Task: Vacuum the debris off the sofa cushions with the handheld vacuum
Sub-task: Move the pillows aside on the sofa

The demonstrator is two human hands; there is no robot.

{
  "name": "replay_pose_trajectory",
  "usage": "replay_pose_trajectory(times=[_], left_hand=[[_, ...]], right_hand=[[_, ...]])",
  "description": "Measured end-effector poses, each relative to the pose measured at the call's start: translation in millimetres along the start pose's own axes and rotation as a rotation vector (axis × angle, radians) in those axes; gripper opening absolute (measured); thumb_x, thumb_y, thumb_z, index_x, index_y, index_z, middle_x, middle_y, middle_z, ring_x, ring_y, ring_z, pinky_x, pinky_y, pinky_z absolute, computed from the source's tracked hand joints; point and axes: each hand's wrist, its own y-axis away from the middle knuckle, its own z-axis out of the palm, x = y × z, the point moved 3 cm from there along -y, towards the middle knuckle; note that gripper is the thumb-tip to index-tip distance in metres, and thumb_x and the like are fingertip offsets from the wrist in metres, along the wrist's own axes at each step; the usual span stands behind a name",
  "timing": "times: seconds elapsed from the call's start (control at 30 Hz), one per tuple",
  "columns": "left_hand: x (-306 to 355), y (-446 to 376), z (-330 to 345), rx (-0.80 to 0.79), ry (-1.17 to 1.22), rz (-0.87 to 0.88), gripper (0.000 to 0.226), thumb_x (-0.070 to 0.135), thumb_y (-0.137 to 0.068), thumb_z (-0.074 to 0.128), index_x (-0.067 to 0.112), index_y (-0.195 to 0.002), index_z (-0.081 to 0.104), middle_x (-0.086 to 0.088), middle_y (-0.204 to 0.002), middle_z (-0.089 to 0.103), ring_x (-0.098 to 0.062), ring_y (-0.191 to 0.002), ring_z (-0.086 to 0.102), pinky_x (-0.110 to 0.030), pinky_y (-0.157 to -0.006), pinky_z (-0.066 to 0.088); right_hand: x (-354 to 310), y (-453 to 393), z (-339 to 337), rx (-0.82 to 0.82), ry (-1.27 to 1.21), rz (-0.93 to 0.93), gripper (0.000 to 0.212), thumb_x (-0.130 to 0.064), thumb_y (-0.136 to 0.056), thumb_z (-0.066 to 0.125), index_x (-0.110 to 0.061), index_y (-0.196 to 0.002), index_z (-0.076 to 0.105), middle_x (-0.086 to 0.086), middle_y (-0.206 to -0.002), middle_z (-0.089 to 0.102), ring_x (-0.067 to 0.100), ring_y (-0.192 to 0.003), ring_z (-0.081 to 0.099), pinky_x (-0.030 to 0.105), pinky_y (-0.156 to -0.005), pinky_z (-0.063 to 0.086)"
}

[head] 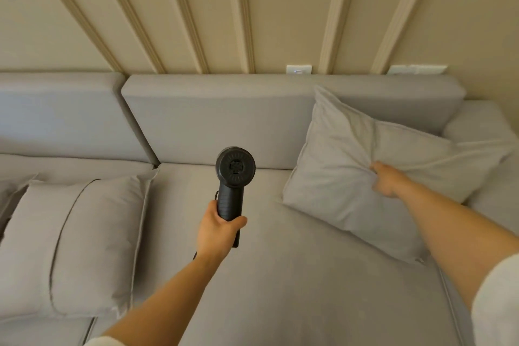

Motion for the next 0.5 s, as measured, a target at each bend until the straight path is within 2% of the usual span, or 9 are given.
replay_pose_trajectory(times=[0.1,0.2,0.3,0.5], left_hand=[[-6,1,-6,0.001,0.01,-0.018,0.033,0.016,-0.067,0.073,0.033,-0.079,0.046,0.001,-0.073,0.056,-0.015,-0.055,0.052,-0.016,-0.035,0.037],[-12,-1,-21,0.004,0.012,-0.02,0.034,0.017,-0.067,0.073,0.031,-0.082,0.046,0.0,-0.073,0.055,-0.016,-0.056,0.052,-0.017,-0.036,0.037],[-19,-2,-43,0.013,0.032,-0.016,0.035,0.017,-0.068,0.074,0.025,-0.09,0.048,-0.001,-0.075,0.055,-0.016,-0.058,0.052,-0.019,-0.039,0.038],[-49,-3,-123,0.105,0.163,0.014,0.035,0.014,-0.068,0.073,0.033,-0.08,0.046,-0.001,-0.075,0.057,-0.017,-0.06,0.054,-0.023,-0.043,0.042]], right_hand=[[-23,5,35,-0.188,0.066,-0.055,0.054,-0.01,-0.091,0.047,-0.012,-0.143,0.029,0.016,-0.143,0.041,0.03,-0.127,0.045,0.028,-0.098,0.037],[-44,13,54,-0.275,0.12,-0.064,0.053,-0.014,-0.094,0.044,-0.014,-0.144,0.027,0.014,-0.144,0.041,0.029,-0.128,0.044,0.027,-0.099,0.037],[-70,21,62,-0.266,0.142,-0.084,0.05,-0.018,-0.094,0.044,-0.014,-0.142,0.031,0.014,-0.144,0.042,0.028,-0.128,0.044,0.025,-0.099,0.036],[-167,46,85,-0.211,0.08,-0.18,0.04,-0.014,-0.095,0.042,-0.012,-0.134,0.046,0.01,-0.145,0.041,0.026,-0.131,0.042,0.025,-0.103,0.032]])
